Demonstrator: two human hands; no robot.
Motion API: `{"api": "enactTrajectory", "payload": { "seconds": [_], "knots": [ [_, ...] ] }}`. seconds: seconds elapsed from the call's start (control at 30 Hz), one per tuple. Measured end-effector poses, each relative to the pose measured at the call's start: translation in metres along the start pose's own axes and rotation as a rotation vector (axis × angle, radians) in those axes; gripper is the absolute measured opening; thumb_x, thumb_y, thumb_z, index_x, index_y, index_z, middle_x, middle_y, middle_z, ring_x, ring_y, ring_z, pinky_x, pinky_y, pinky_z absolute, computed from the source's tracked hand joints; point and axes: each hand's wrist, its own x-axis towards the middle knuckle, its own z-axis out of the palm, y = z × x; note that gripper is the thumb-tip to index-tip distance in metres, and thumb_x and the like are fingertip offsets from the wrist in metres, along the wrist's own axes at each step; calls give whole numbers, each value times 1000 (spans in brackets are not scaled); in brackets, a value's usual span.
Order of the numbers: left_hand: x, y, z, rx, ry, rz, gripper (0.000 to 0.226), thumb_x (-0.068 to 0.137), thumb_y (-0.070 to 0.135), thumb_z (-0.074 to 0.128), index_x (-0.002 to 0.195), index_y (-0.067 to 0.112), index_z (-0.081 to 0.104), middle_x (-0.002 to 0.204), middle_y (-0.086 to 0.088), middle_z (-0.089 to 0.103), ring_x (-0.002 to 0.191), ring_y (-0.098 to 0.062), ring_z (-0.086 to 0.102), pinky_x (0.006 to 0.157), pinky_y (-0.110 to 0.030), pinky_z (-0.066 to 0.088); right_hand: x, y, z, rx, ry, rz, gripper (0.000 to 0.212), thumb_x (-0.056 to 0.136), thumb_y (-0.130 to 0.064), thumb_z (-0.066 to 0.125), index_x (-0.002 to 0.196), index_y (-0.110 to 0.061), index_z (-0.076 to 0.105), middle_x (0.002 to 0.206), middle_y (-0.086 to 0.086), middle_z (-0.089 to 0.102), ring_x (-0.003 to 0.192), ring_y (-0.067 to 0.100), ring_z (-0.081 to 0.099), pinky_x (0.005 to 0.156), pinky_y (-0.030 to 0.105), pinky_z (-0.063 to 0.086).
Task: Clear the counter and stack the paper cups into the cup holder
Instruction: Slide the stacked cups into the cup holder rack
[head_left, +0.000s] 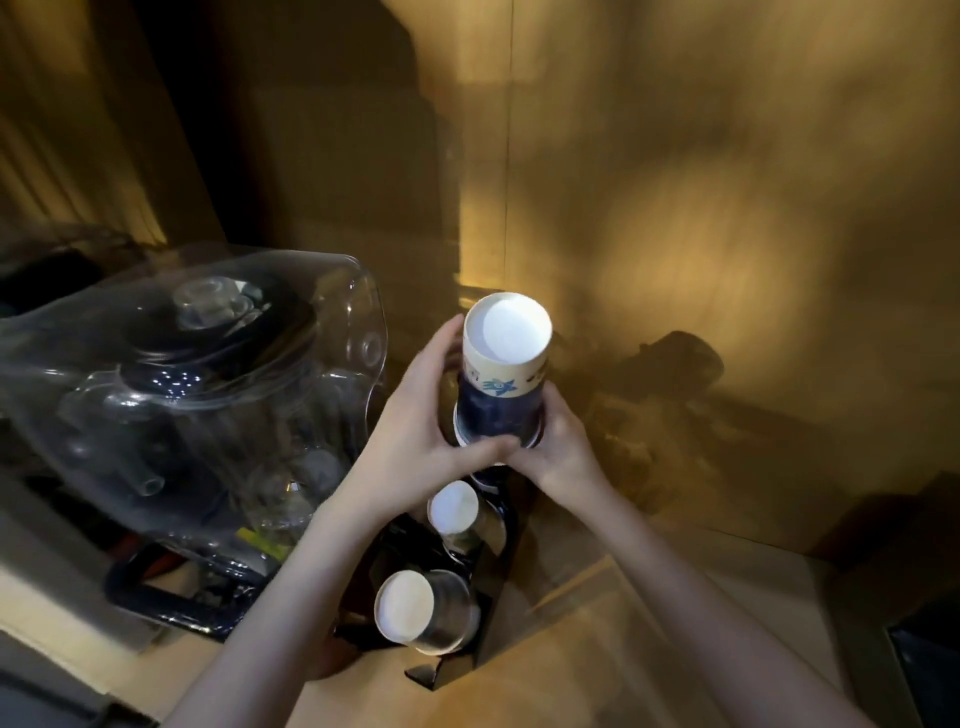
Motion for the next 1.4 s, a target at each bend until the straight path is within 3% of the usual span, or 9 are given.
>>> {"api": "enactTrajectory", "payload": {
  "seconds": [0.13,0.23,0.33,0.5,0.63,0.83,1.0,1.27,1.4],
  "knots": [
    [17,9,-7,203,131,30,89,63,43,76,136,27,30,128,12,45,113,9,36,89,9,20,13,11,11,-56,-13,45,85,48,-59,76,119,-25,45,122,-1,58,113,14,55,94,38,51],
    [28,6,-8,298,158,31,75,64,37,77,129,22,43,122,4,54,104,3,41,83,8,24,19,16,16,-37,-29,40,87,53,-57,78,126,-30,41,129,-5,55,120,11,51,101,41,48],
    [36,1,-8,277,191,10,72,62,33,80,125,21,48,122,1,56,105,-2,46,85,-4,32,28,18,21,-51,-26,30,88,53,-59,77,127,-33,40,131,-6,54,124,13,48,102,43,46],
    [42,-15,-2,259,206,-53,69,62,29,81,123,19,50,119,1,57,102,-2,45,79,9,25,36,22,20,-117,-28,24,92,54,-49,78,133,-25,35,135,2,48,128,19,41,105,40,41],
    [45,-35,9,251,185,-117,69,63,31,80,124,20,49,124,-1,57,109,-7,49,84,-10,29,34,27,18,-134,5,-35,84,63,-35,81,133,-16,38,134,5,49,127,20,41,99,30,37],
    [53,-61,25,217,128,-216,69,65,31,79,126,18,48,127,-3,57,118,-16,50,89,-13,30,31,25,14,-196,78,-83,59,73,-27,74,125,-18,48,122,4,57,117,18,48,91,24,35],
    [53,-76,37,183,75,-266,71,66,30,79,127,17,46,128,-4,56,119,-18,49,95,-24,37,29,29,12,-255,90,-110,52,76,-24,72,124,-14,53,121,6,60,117,20,50,97,30,39],
    [47,-85,47,211,0,-243,69,69,23,77,128,11,43,131,-10,52,122,-22,46,90,-16,29,30,48,14,-356,84,-103,47,77,-27,71,120,-18,56,114,9,63,113,22,53,95,39,47],
    [45,-89,49,218,-20,-242,70,71,24,76,130,10,40,133,-11,51,124,-23,45,92,-19,30,31,51,14,-414,68,-89,49,77,-32,70,122,-21,54,116,9,61,113,24,54,93,41,48]
  ]
}}
